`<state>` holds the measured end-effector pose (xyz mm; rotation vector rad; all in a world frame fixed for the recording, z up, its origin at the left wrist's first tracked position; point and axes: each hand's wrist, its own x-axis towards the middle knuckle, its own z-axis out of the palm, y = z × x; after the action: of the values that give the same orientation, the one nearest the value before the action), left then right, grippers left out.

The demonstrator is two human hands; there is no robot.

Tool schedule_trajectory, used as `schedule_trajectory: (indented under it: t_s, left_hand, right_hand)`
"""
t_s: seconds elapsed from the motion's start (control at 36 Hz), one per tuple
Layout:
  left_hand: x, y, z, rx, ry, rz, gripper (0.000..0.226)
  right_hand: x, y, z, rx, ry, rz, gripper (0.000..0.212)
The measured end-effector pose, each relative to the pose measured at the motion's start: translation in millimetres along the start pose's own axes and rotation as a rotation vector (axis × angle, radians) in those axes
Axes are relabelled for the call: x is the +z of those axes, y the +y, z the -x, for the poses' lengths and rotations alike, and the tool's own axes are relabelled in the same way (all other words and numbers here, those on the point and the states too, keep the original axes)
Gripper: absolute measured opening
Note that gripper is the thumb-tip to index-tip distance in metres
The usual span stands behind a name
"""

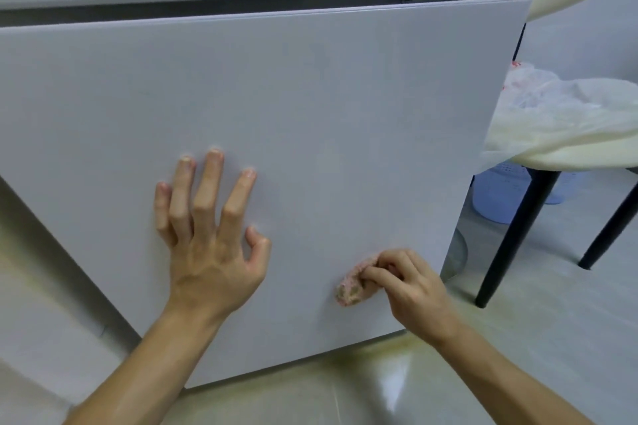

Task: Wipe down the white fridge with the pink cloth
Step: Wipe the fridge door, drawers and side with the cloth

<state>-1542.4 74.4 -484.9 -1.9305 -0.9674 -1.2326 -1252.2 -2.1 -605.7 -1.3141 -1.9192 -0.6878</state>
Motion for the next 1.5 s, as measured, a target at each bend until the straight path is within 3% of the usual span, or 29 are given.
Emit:
schedule_trajectory:
  t_s: [0.06, 0.17, 0.28, 0.42, 0.53, 0.67, 0.72, 0.83, 0.92, 1.03, 1.11, 1.22, 1.36, 1.5]
  left_hand:
    - [0.4, -0.6, 0.6, 0.003, -0.001, 0.006, 0.074]
    - [0.3, 1.5, -2.3, -0.012, 0.002, 0.007, 0.074]
    - [1.7, 8.0, -5.7, -0.013, 0.007, 0.012, 0.077]
    - [5.3, 16.2, -6.6, 0.039, -0.007, 0.042, 0.076]
    - [7.9, 14.4, -3.2, 0.035, -0.024, 0.036, 0.073]
    - [11.0, 14.0, -2.8, 0.034, -0.012, 0.03, 0.073]
    - [12.6, 14.0, -2.3, 0.038, -0.006, 0.029, 0.075]
    - [15.0, 14.3, -2.5, 0.042, -0.001, 0.043, 0.074]
    - [15.9, 16.5, -1.7, 0.033, 0.012, 0.053, 0.073]
    - [16.0, 18.9, -3.5, 0.034, 0.005, 0.067, 0.075]
    - [16.2, 20.3, -3.4, 0.021, 0.001, 0.081, 0.072]
    - [16.3, 20.3, -2.3, 0.014, -0.005, 0.098, 0.07]
    - [12.6, 17.4, -3.5, 0.034, -0.006, 0.082, 0.069]
    - [13.9, 18.2, -4.2, 0.035, 0.007, 0.058, 0.071]
  right_hand:
    - [-15.0, 6.1, -15.0, 0.015, 0.062, 0.007, 0.05]
    - [-55.7, 16.1, -65.7, 0.164, 0.285, 0.009, 0.027]
    - [-92.4, 21.1, -132.8, 0.319, 0.525, -0.088, 0.046]
    - [-101.8, 29.8, -177.7, 0.426, 0.837, -0.096, 0.04]
    - [-65.0, 24.4, -134.5, 0.426, 0.744, -0.018, 0.039]
    - [-2.1, 16.7, 3.1, 0.409, 0.309, 0.087, 0.027]
    - [8.2, 18.6, 42.9, 0.41, 0.149, 0.1, 0.032]
    - [-0.2, 26.4, 46.6, 0.406, 0.073, 0.082, 0.04]
    - [-19.8, 29.4, 17.6, 0.471, 0.152, 0.007, 0.045]
    - [-60.2, 39.9, -62.2, 0.594, 0.533, -0.156, 0.058]
    - [-97.1, 51.2, -140.4, 0.535, 0.781, -0.201, 0.042]
    - [-126.9, 59.8, -216.8, 0.506, 0.975, -0.175, 0.028]
    - [-107.2, 55.9, -203.4, 0.539, 0.984, -0.168, 0.039]
    - [-49.9, 33.9, -112.1, 0.677, 0.796, -0.24, 0.042]
